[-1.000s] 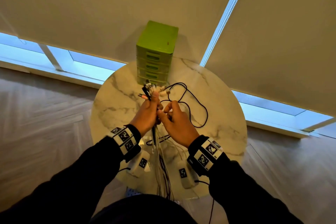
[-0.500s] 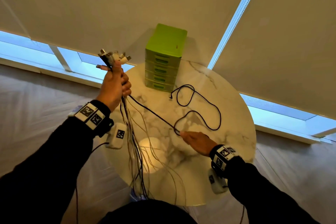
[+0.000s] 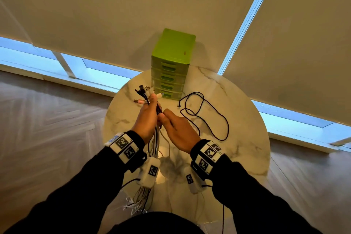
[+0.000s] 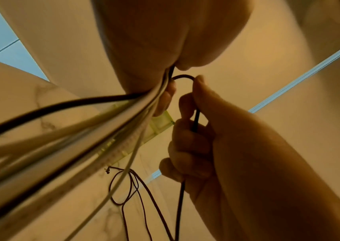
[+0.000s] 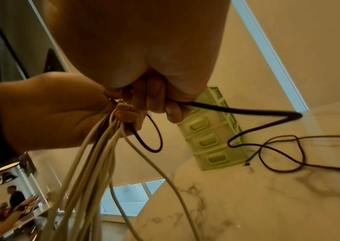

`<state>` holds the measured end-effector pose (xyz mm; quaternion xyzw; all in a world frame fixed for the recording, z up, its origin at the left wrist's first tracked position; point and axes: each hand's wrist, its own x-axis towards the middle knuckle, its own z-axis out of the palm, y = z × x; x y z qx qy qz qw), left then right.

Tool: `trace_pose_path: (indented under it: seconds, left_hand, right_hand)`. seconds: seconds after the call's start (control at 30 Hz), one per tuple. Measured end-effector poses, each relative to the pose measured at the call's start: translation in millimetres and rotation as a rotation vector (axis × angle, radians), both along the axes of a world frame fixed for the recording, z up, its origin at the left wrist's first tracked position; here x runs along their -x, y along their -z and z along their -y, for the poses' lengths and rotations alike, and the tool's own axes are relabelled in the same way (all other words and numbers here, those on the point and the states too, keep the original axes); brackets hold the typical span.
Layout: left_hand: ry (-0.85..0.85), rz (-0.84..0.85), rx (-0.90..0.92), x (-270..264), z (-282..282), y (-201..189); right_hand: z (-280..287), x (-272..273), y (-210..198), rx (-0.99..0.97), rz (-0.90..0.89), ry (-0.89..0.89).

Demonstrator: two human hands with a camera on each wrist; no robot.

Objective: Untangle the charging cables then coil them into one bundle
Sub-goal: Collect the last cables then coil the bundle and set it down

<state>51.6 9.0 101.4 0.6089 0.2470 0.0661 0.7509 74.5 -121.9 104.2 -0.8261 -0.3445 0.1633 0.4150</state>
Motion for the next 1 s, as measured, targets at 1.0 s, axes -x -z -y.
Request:
trace_pose_path:
  seconds: [1.0]
  left_hand:
    - [-0.050,0.206,0.036,-12.6,-22.8,-10.5]
  right_hand:
    - [0.7,-32.3,-3.7,0.015,0.004,0.090]
